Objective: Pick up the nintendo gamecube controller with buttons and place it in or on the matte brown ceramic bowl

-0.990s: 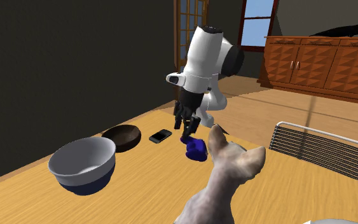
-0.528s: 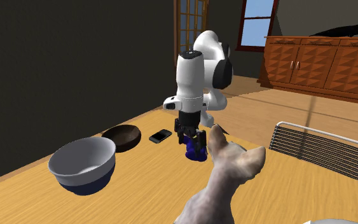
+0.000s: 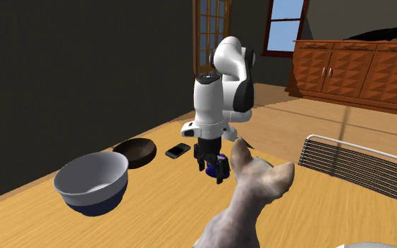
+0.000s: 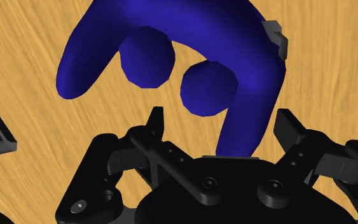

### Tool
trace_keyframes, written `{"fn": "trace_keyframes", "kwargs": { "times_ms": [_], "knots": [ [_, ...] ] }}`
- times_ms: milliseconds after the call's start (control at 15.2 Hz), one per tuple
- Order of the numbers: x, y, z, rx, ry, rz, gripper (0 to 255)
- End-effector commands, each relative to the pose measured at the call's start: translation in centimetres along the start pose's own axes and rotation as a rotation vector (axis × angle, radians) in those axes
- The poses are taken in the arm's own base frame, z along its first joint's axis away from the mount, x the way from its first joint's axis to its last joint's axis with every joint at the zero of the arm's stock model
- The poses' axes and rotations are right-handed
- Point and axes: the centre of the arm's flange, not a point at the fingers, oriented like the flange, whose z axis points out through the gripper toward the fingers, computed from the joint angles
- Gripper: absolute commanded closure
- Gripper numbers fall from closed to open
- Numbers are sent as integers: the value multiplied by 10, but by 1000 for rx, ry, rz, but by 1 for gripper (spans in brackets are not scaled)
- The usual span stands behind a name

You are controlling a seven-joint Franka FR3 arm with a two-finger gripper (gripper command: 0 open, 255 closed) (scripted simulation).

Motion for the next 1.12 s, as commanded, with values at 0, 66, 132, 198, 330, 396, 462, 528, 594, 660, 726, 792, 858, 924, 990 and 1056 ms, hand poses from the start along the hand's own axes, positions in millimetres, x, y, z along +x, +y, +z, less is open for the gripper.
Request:
{"fn": "trace_keyframes", "kwargs": {
  "times_ms": [0, 66, 132, 198, 330, 396, 462, 528, 594, 660, 726, 792, 858, 924, 990, 1056],
  "knots": [
    [1, -1, 4, 1, 0, 0, 0],
    [1, -1, 4, 1, 0, 0, 0],
    [1, -1, 4, 1, 0, 0, 0],
    [1, -1, 4, 1, 0, 0, 0],
    [1, -1, 4, 1, 0, 0, 0],
    [1, -1, 4, 0, 0, 0, 0],
    [1, -1, 4, 0, 0, 0, 255],
    [1, -1, 4, 0, 0, 0, 255],
    [1, -1, 4, 0, 0, 0, 255],
    [1, 0, 4, 0, 0, 0, 255],
    [1, -1, 4, 0, 0, 0, 255],
    [1, -1, 3, 0, 0, 0, 255],
    [1, -1, 4, 0, 0, 0, 255],
    [1, -1, 4, 0, 0, 0, 255],
    [1, 0, 4, 0, 0, 0, 255],
    [1, -1, 4, 1, 0, 0, 255]
  ]
}}
